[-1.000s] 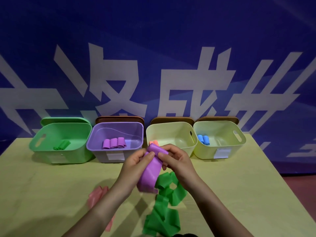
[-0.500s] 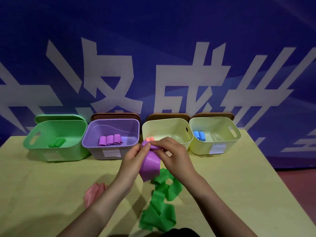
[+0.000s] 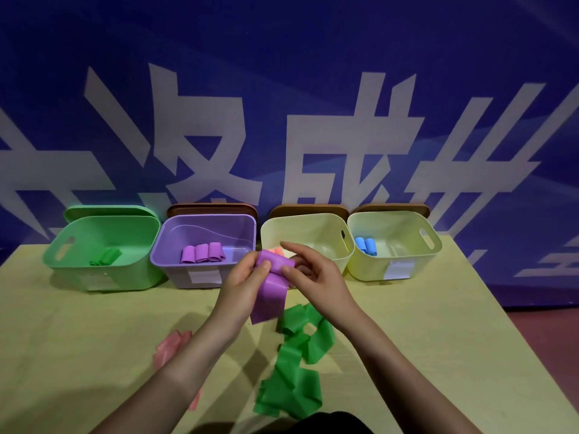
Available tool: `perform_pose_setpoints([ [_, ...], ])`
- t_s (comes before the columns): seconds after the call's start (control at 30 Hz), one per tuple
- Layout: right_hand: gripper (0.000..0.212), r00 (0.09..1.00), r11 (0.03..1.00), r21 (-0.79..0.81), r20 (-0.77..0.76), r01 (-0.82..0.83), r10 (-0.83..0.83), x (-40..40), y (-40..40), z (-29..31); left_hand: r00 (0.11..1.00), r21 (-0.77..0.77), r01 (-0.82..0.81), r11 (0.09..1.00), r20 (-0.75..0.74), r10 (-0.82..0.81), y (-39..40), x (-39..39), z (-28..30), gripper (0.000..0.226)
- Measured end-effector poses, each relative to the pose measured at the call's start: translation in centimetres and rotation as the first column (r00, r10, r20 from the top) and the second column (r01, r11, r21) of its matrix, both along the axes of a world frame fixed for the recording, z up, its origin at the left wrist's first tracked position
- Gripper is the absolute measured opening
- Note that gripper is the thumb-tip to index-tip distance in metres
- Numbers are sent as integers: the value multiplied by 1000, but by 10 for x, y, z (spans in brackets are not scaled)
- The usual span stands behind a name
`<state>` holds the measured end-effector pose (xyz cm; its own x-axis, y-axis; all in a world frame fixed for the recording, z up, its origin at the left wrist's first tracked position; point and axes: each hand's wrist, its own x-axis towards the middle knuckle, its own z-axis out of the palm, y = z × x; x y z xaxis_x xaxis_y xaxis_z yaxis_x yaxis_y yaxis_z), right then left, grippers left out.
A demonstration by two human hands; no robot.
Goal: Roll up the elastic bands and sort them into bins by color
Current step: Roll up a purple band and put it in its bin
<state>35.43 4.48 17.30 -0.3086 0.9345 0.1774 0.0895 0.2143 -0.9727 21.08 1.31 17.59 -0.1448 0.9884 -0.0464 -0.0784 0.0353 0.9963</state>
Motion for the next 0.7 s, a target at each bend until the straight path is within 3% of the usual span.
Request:
perform_pose_setpoints([
  [0.13, 16, 998, 1000, -17, 59, 12, -11, 2, 5, 3, 1000, -19, 14, 1000, 16, -14, 0, 1, -1, 10],
  [0.27, 21, 996, 996, -66, -64, 57, -61, -3, 6, 5, 939, -141, 144, 980, 332, -90, 0, 1, 4, 35],
  [0.3, 22, 995, 995, -74, -76, 66, -71, -3, 7, 6, 930, -160, 196, 967, 344, -132, 0, -1, 6, 36],
  [0.4, 25, 997, 997, -66, -63, 50, -54, -3, 9, 8, 914, -165, 336, 927, 294, -279, -5, -6, 6, 33],
  [0.7, 20, 997, 996, -16, 5, 83, -83, 5, 13, 12, 935, -211, 352, 912, 34, -353, -7, -8, -1, 18],
])
